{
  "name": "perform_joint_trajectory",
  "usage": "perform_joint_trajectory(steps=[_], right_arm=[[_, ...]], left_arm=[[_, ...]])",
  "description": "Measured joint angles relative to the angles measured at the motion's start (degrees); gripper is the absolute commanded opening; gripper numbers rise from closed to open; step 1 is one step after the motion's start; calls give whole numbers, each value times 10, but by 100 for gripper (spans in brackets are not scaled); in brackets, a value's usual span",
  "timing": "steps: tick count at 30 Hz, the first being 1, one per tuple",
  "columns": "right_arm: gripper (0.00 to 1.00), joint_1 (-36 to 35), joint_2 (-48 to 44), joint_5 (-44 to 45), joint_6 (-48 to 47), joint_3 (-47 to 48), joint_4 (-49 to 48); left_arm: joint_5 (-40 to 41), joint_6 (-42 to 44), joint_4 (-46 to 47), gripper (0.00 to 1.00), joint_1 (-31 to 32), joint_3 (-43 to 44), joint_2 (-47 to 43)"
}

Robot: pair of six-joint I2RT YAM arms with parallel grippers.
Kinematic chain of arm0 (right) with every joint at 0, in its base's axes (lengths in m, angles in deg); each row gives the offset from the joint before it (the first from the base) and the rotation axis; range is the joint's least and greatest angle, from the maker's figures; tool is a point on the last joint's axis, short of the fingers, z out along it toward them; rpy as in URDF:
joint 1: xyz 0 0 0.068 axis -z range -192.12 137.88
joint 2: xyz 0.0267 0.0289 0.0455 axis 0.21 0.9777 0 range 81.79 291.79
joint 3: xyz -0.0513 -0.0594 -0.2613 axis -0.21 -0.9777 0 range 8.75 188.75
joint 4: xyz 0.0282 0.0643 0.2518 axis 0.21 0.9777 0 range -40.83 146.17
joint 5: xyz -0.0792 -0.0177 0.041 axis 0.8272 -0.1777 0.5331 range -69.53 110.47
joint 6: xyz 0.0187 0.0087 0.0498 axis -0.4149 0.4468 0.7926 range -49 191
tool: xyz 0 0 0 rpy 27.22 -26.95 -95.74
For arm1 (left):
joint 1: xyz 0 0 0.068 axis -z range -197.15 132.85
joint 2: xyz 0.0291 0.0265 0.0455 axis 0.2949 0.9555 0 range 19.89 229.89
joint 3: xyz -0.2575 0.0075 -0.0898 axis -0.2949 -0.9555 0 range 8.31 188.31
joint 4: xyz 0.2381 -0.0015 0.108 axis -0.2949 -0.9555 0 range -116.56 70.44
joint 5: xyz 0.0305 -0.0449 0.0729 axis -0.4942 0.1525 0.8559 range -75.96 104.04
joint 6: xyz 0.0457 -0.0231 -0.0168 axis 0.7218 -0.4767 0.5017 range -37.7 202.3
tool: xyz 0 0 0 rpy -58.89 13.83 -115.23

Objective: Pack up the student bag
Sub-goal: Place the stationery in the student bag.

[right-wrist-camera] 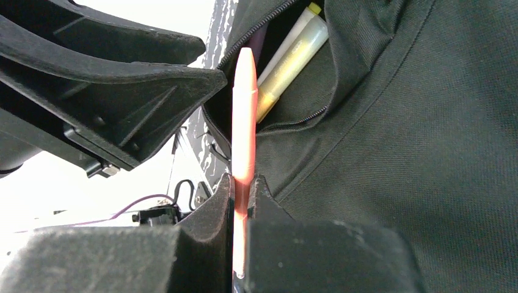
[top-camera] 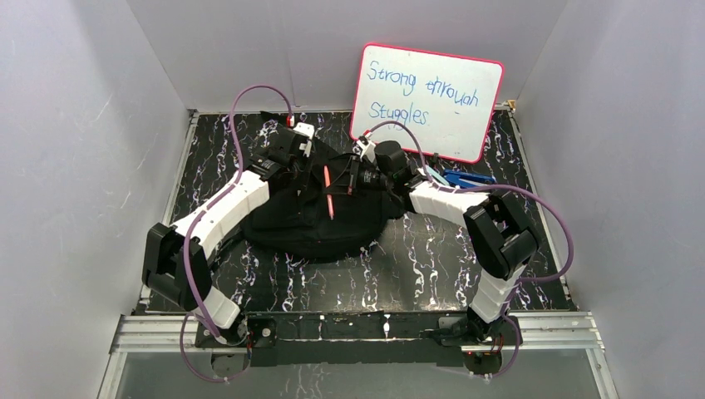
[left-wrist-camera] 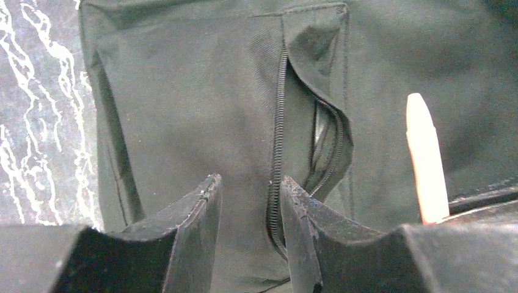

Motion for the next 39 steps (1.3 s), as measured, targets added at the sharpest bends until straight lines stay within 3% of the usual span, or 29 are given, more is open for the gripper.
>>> perform_joint_trajectory(steps=[6,9,13,26,39], right_arm=[[1,0,16,-26,9,28,8],[0,0,30,-41,19,40,14],[0,0,49,-58,26,48,32],[0,-2,157,-129,33,198,129],[0,-3,181,-142,35,229,184]], left_arm=[[27,15,-4,30,3,1,5],[29,18,-4,11,3,2,12],[29,23,-4,1,5,2,23],[8,17,4,0,6,0,22],[-5,1,18,0,7,-3,13]])
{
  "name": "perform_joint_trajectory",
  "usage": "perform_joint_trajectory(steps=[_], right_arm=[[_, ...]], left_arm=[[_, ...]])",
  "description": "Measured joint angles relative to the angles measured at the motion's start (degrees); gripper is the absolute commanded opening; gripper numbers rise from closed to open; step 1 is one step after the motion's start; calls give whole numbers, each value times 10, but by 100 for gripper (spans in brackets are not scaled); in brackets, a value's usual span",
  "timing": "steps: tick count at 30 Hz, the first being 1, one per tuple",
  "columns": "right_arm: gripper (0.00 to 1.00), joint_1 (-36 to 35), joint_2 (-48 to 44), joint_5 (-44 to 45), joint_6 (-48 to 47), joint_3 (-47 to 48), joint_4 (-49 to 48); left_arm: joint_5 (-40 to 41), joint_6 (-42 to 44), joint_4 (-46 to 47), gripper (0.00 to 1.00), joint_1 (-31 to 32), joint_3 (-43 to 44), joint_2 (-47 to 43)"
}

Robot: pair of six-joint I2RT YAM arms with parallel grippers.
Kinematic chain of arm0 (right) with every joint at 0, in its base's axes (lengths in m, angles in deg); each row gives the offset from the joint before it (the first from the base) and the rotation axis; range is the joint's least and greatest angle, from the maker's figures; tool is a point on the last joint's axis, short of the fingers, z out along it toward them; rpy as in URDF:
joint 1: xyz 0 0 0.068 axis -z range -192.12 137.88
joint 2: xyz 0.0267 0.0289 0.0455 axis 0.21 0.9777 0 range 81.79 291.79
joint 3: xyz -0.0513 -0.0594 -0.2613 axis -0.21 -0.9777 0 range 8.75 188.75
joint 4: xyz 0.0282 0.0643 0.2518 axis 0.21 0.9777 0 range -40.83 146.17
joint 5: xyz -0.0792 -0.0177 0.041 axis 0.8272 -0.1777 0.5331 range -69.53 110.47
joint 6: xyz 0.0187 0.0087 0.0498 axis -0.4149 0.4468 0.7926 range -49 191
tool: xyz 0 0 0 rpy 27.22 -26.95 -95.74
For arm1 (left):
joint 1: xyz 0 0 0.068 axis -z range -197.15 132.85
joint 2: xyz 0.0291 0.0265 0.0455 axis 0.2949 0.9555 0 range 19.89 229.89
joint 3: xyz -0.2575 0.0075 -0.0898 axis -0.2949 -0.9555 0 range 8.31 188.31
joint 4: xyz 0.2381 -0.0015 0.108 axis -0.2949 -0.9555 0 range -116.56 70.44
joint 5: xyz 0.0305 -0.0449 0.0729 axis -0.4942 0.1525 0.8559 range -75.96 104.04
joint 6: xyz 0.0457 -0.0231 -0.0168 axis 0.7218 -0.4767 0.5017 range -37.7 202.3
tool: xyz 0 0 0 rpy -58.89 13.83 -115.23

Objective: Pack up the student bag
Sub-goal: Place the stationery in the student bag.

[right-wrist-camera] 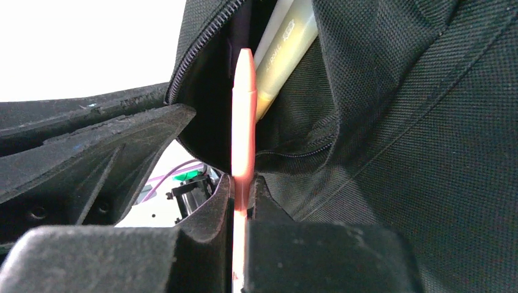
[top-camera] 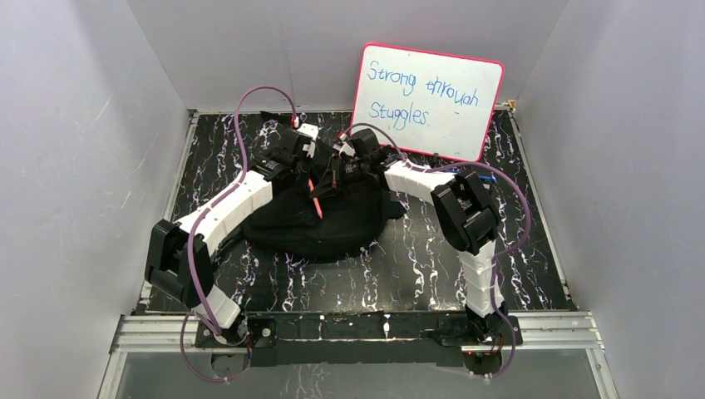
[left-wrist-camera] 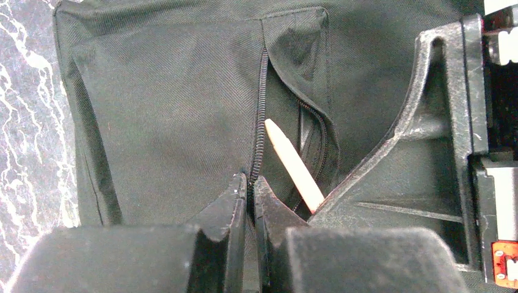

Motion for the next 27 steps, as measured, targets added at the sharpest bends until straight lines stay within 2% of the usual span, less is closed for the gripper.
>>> perform_joint_trajectory(steps=[15,20,27], right_arm=[[0,0,74,-21,58,91,-24],[0,0,75,-11,80,93,-36],[0,-3,75,26,132,65,-99]], left_arm=[[-19,-8,11,0,6,-23,-29],[-32,-13,10,0,7,-23,-33],[-46,-13,4,0,7,-23,-36]])
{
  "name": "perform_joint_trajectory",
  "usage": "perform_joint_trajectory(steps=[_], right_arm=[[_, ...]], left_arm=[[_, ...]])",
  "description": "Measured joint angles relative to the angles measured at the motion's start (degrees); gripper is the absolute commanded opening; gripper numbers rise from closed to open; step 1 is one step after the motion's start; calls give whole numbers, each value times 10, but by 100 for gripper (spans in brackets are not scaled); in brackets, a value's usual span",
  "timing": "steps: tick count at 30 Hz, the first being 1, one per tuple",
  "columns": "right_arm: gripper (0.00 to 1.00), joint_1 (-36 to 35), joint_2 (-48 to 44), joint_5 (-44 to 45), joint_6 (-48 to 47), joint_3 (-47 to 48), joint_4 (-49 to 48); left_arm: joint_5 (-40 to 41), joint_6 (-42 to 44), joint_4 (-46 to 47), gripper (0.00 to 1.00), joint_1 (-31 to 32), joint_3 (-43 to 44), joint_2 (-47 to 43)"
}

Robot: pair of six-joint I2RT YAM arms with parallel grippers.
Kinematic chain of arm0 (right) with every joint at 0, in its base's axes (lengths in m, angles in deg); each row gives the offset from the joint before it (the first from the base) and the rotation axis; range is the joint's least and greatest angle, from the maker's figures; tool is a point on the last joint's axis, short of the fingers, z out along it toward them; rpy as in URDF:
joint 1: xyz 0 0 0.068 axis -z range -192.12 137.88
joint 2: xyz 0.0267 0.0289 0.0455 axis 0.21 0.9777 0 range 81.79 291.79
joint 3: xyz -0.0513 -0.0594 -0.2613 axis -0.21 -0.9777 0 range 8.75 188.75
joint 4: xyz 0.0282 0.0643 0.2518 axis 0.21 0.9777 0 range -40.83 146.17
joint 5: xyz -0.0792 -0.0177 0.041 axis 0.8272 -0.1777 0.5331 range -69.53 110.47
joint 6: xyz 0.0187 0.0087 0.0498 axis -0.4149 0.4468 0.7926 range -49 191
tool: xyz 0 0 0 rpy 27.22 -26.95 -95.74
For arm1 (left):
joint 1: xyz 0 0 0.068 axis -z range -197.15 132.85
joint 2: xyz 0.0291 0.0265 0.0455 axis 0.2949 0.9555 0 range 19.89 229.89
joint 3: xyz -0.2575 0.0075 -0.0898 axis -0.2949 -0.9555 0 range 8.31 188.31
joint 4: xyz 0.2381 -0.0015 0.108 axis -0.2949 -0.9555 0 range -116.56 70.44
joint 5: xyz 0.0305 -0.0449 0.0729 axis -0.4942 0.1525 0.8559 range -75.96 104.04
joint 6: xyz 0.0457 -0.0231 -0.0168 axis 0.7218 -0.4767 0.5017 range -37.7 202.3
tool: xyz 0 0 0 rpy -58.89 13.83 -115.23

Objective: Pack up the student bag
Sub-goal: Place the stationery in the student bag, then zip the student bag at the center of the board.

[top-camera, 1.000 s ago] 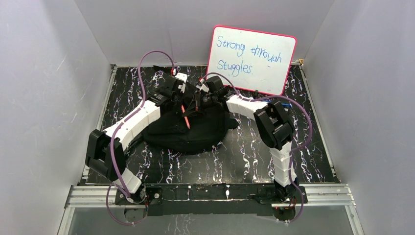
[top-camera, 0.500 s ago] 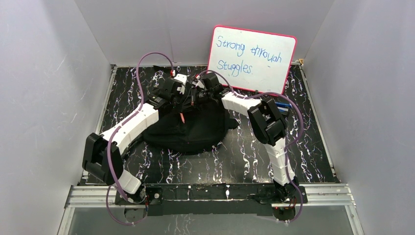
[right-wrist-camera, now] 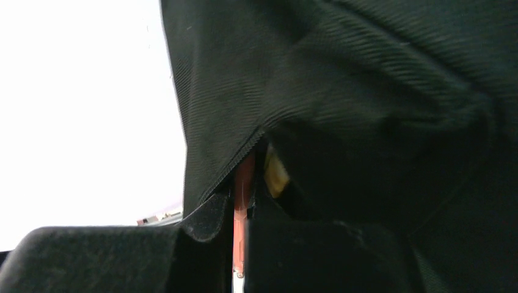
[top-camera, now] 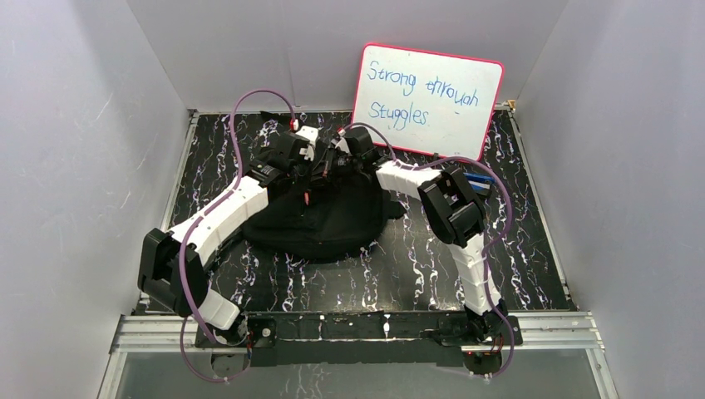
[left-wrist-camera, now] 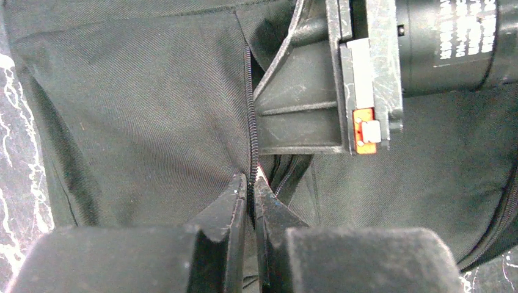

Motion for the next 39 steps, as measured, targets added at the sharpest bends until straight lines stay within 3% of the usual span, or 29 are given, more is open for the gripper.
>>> perform_joint_trajectory(steps=[12,18,26,39], right_arm=[[0,-16,0,64,25,-22,-37],[13,-32,0,82,13,-13,-25],[45,-59,0,113,-37,-13,0],[52,-61,-99,188,-105,-97,12]], left_arm=[[-17,-5,-14,0,0,0,-7],[-9,-9,-17,0,0,0,-11],[5,-12,-21,0,0,0,-11],[16,-15,-21,0,2,0,-11]])
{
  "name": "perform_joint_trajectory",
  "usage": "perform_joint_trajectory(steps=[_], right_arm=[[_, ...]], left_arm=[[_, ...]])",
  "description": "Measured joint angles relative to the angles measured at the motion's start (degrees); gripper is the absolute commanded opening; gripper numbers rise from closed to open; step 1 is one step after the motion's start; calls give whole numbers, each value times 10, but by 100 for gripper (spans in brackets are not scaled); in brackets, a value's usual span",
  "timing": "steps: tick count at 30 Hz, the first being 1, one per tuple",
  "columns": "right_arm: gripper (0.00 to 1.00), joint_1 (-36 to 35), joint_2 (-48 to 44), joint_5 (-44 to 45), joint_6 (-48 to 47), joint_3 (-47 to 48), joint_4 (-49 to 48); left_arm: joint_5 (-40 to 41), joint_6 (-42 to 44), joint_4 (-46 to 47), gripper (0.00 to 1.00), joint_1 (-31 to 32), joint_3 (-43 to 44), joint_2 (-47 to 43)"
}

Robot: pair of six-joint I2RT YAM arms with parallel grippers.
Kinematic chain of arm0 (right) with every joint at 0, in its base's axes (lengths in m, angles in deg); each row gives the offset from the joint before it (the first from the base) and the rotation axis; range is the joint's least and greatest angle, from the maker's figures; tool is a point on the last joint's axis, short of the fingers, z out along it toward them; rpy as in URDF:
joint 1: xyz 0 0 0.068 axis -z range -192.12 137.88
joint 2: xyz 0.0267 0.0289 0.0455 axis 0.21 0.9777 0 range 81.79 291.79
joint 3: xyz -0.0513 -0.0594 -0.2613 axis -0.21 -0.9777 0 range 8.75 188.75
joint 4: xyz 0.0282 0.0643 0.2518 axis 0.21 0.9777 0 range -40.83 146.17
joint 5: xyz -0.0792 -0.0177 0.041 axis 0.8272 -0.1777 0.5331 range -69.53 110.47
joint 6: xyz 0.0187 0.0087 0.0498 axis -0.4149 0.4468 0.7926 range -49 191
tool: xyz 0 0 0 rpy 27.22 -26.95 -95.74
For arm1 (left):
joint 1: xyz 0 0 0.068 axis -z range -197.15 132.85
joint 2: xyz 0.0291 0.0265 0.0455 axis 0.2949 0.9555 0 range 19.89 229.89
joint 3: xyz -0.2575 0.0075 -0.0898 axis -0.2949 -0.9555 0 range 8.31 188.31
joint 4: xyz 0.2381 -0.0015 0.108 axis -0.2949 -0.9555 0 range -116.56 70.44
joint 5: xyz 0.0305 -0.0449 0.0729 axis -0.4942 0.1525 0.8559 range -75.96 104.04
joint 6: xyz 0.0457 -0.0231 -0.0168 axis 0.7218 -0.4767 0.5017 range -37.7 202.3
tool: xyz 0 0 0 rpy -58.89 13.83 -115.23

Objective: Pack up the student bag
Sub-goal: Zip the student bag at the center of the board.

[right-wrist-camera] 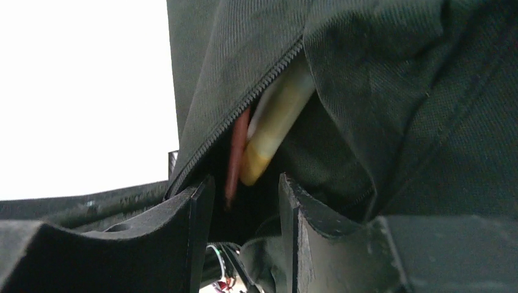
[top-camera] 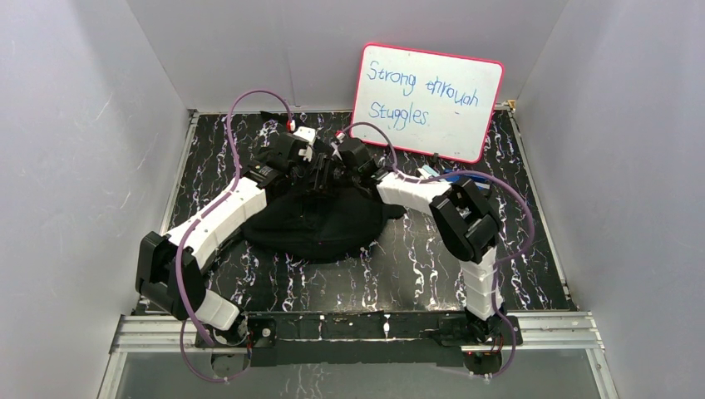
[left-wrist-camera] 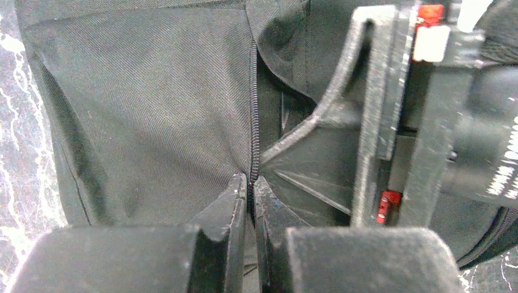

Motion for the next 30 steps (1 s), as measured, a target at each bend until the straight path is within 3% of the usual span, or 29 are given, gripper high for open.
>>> perform_joint_trajectory(steps=[11,16,30], right_arm=[[56,2,-117,99,-70,-135,-8],[58,5,-151,153,-119,-136,3],[54,9,-75,153,-126,-70,27]], left_arm=[[-1,-5,8,0,2,-8,0],[-3,-7,10,0,2,-12,0],[-3,-7,14,0,2,-15,0]])
